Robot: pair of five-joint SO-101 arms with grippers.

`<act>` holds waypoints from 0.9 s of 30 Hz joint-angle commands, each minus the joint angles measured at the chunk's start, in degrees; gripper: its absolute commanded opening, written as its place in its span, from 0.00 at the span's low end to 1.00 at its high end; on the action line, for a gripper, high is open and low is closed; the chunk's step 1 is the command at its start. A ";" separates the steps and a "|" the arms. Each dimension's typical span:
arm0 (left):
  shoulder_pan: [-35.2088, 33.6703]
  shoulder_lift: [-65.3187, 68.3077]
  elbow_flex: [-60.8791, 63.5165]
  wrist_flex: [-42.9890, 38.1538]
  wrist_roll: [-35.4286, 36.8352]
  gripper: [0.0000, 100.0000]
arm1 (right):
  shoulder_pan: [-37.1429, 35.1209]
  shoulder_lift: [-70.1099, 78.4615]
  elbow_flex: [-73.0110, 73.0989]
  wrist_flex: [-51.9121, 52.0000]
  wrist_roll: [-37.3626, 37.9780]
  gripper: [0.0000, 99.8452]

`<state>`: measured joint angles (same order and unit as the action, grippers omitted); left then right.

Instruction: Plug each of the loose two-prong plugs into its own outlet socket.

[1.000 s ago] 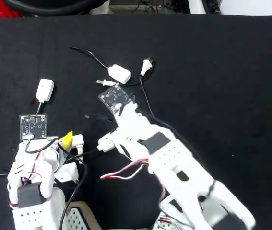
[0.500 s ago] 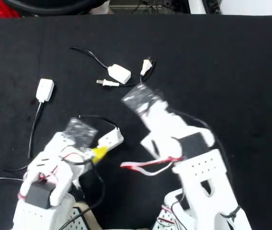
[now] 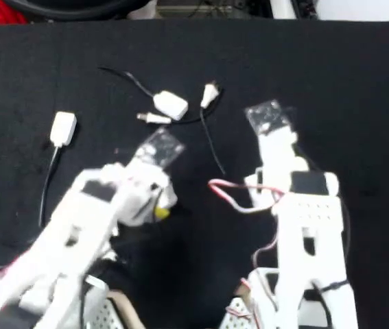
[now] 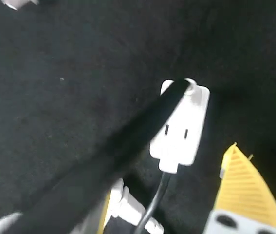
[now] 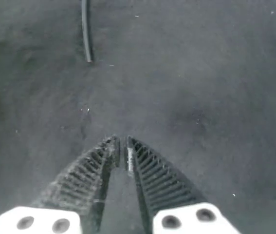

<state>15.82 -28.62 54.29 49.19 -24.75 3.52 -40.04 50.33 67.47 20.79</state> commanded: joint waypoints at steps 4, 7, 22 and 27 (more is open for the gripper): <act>1.89 25.41 -17.10 -0.97 -0.53 0.32 | 1.32 3.47 -1.63 -3.78 -2.81 0.01; 2.24 31.56 -21.32 -0.53 -0.44 0.32 | 1.14 3.82 -1.63 -3.78 -2.81 0.01; 1.45 32.62 -22.73 -0.62 -0.70 0.05 | 1.05 3.74 0.48 -8.00 -4.48 0.01; -3.56 32.26 -25.01 -0.53 -0.70 0.03 | 1.05 3.65 0.57 -7.82 -4.48 0.01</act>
<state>17.85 4.00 33.36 49.19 -24.92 4.22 -36.35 51.03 60.26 16.66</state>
